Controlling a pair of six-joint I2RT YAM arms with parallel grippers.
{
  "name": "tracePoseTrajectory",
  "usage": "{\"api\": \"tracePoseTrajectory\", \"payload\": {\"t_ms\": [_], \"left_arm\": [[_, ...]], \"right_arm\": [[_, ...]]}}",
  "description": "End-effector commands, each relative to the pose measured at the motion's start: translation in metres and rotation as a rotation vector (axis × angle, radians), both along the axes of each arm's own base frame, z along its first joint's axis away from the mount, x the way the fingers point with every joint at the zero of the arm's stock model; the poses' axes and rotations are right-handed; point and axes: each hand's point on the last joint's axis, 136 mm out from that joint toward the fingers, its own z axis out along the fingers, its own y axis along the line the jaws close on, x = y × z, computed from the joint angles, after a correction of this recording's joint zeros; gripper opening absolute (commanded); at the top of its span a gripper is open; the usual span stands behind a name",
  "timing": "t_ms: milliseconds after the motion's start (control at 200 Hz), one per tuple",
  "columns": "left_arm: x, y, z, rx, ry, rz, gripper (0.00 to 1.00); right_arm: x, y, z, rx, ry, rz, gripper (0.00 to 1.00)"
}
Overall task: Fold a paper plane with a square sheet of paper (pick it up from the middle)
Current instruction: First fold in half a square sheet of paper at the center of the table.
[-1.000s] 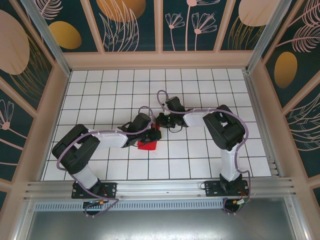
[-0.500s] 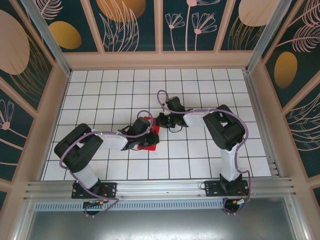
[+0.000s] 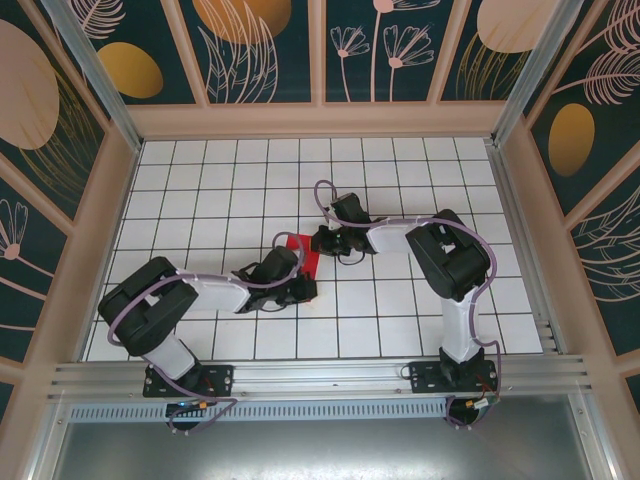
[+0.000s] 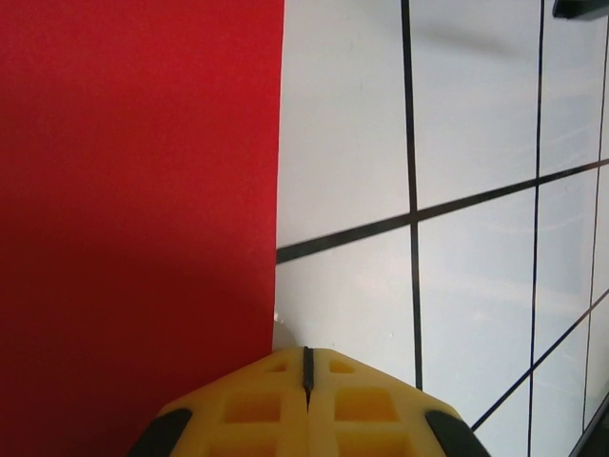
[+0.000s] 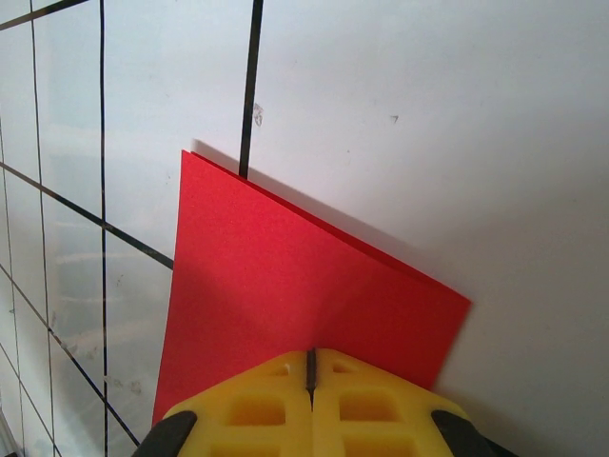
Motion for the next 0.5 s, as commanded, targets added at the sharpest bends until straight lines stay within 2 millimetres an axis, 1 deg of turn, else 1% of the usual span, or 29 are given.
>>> {"api": "tracePoseTrajectory", "payload": {"t_ms": [0, 145, 265, 335, 450, 495], "left_arm": [[-0.036, 0.017, -0.025, 0.062, 0.132, -0.022, 0.00], [-0.048, 0.016, -0.026, 0.034, 0.147, -0.034, 0.00], [-0.052, 0.019, -0.024, 0.040, 0.143, -0.037, 0.00], [-0.054, 0.020, -0.020, 0.030, 0.135, -0.042, 0.00], [-0.048, 0.015, -0.007, 0.005, 0.093, -0.055, 0.00], [-0.040, 0.011, 0.000, 0.006, 0.058, -0.051, 0.00]], "right_arm": [[-0.015, -0.022, -0.048, -0.118, 0.104, -0.036, 0.00], [-0.014, -0.023, -0.048, -0.120, 0.104, -0.039, 0.00], [-0.014, -0.023, -0.048, -0.120, 0.103, -0.039, 0.00], [-0.014, -0.023, -0.047, -0.118, 0.102, -0.039, 0.00], [-0.013, -0.019, -0.042, -0.097, 0.093, -0.030, 0.00], [-0.011, -0.016, -0.037, -0.088, 0.084, -0.024, 0.00]]}}
